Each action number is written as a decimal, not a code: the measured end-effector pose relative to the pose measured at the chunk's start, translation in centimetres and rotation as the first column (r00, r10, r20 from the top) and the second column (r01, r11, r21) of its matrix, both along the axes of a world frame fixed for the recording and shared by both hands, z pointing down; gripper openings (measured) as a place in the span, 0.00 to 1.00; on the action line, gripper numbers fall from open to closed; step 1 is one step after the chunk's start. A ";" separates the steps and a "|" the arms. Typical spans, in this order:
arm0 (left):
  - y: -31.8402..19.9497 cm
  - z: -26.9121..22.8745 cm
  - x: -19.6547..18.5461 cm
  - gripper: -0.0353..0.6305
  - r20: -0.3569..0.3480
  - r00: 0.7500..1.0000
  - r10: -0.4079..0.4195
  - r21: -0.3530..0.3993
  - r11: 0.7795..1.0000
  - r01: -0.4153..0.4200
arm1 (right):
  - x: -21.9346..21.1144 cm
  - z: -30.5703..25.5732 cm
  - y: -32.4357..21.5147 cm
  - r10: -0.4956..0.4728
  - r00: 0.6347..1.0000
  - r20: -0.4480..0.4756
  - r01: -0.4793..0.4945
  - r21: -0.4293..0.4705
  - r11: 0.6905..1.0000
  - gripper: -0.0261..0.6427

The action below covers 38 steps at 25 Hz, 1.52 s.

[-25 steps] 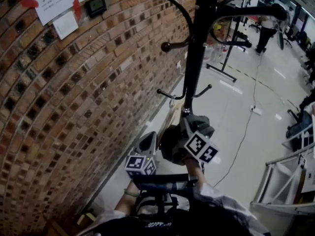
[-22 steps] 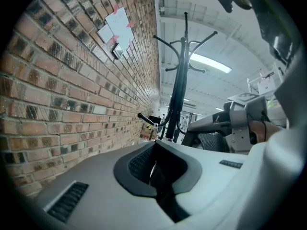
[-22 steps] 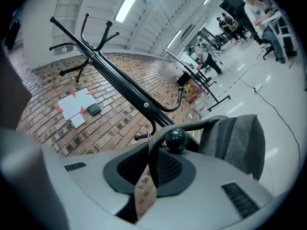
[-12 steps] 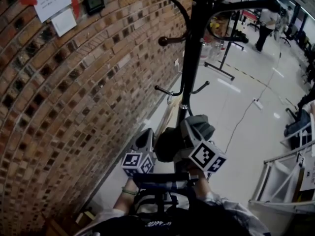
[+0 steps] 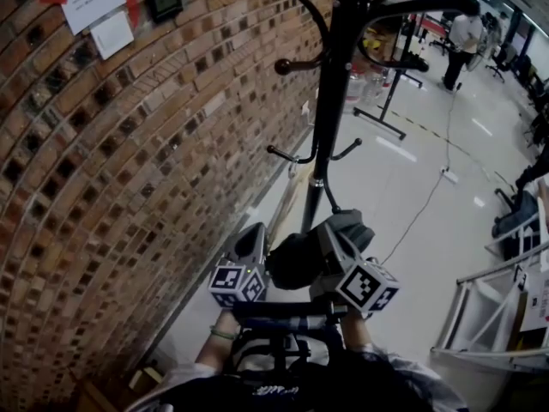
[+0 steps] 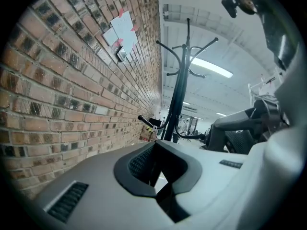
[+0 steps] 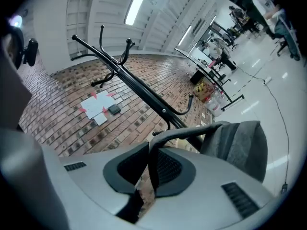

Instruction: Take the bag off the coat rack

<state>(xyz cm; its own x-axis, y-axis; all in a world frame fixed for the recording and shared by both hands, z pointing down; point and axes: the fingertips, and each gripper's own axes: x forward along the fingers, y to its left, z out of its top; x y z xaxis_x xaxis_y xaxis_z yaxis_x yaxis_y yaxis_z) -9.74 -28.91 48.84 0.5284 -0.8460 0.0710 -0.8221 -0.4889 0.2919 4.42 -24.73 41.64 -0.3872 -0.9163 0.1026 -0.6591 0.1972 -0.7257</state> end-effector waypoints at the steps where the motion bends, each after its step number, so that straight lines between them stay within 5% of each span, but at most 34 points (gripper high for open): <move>1: 0.2 0.1 0.3 0.06 0.002 1.000 0.007 -0.001 1.000 -0.007 | 0.0 0.7 0.3 -0.010 1.000 -0.012 0.010 -0.005 1.000 0.08; 17: 2.5 1.6 4.9 0.06 0.020 0.994 0.110 -0.034 0.993 -0.110 | 3.1 9.3 1.7 -0.066 0.994 -0.086 0.057 -0.110 0.992 0.08; 38: 2.8 1.6 5.6 0.06 0.024 0.996 0.090 -0.033 0.995 -0.089 | 2.8 8.7 1.7 -0.123 0.987 -0.102 0.114 -0.088 0.990 0.08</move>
